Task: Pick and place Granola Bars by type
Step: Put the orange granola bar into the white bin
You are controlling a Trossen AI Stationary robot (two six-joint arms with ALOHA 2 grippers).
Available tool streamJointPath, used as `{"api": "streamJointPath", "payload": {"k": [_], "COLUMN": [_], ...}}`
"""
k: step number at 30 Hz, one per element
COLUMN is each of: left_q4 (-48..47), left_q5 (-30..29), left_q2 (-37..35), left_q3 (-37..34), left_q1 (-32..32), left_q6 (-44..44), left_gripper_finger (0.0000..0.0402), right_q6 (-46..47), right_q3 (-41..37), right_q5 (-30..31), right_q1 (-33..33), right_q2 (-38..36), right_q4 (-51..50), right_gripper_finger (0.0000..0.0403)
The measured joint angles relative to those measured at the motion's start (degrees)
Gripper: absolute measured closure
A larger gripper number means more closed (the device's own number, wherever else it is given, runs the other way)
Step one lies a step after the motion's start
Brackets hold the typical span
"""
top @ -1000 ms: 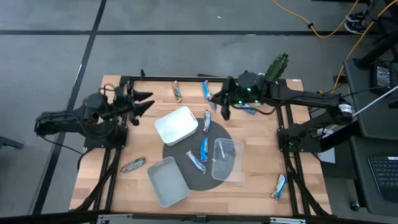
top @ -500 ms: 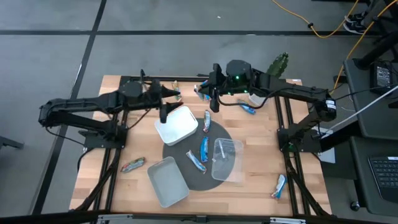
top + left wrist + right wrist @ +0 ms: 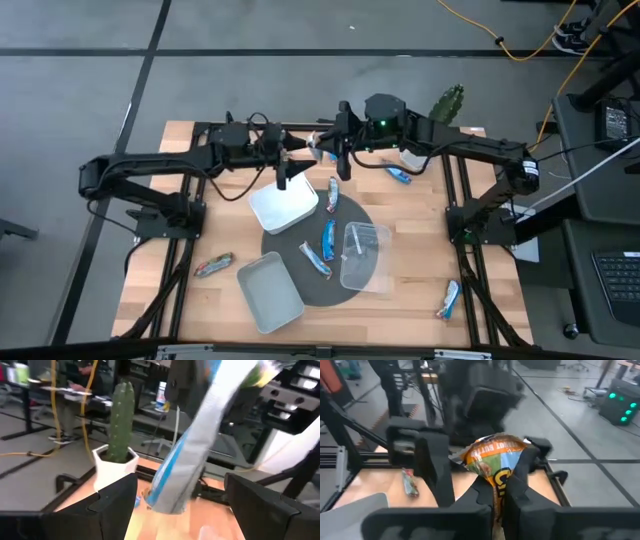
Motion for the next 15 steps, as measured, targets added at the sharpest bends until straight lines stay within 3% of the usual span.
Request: {"api": "streamJointPath", "payload": {"k": [5, 9, 15], "left_q4": [6.7, 8.6, 8.5], "left_q5": [4.6, 4.9, 4.0], "left_q2": [3.1, 3.4, 3.2], "left_q3": [0.0, 0.0, 0.0], "left_q1": [0.2, 0.2, 0.4], "left_q6": [-3.4, -4.8, -5.3], "left_gripper_finger": [0.0113, 0.0126, 0.0209], "right_q6": [1.4, 1.3, 1.2], "right_q3": [0.0, 0.0, 0.0], "right_q5": [-0.6, -0.6, -0.7], "right_q1": [0.0, 0.0, 0.0], "right_q2": [1.3, 1.7, 1.8], "right_q4": [3.5, 3.3, 3.3], "right_gripper_finger": [0.0370, 0.0379, 0.0389]}}
